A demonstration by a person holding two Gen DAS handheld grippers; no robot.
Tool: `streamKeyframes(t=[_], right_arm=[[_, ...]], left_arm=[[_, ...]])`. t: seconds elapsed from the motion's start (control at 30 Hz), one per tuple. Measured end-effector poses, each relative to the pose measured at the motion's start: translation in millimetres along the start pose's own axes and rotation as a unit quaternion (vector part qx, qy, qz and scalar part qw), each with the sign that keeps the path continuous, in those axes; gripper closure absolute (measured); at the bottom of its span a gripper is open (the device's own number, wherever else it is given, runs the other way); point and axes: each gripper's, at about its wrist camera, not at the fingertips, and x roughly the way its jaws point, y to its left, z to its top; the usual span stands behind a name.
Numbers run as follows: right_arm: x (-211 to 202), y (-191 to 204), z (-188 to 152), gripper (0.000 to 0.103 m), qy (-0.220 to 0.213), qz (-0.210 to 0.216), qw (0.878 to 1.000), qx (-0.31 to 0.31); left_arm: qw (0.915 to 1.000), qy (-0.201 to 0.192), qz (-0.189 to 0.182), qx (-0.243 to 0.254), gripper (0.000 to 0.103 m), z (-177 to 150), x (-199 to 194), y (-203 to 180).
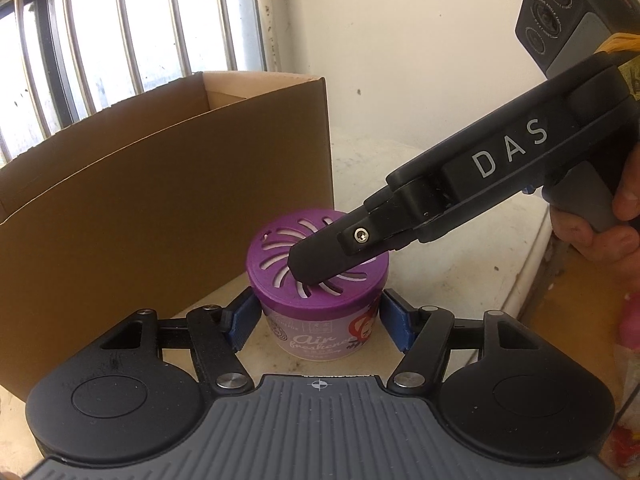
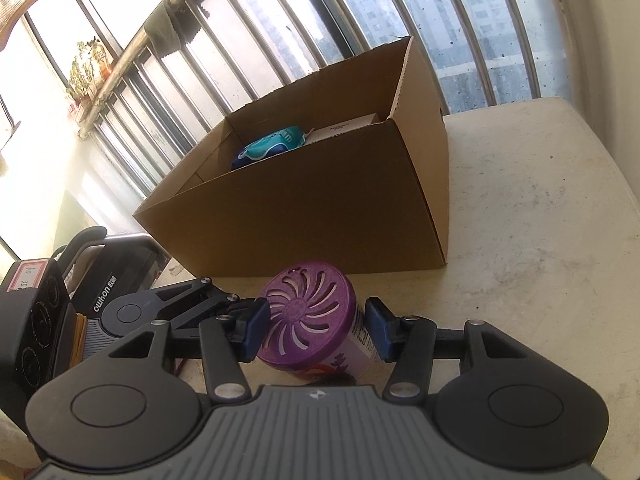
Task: Organize objects
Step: 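Move the left gripper to the purple-lidded jar and close on it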
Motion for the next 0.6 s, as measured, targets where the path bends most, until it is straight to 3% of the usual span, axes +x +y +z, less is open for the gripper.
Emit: streamKeyframes(t=[0.4, 0.5, 0.6], right_arm=[[12, 32, -12, 0.047, 0.039, 0.04, 0.998, 0.002], [16, 37, -10, 0.046, 0.042, 0.034, 0.999, -0.007], [15, 39, -8, 0.039, 0.039, 0.028, 0.999, -0.012]], left_arm=[[0.9999, -0.002, 0.011, -0.009, 0.036, -19, -28, 12], [0.9999, -0.015, 0.005, -0.001, 0.031, -18, -28, 16], [0.9996, -0.026, -0.002, 0.011, 0.027, -20, -30, 15]])
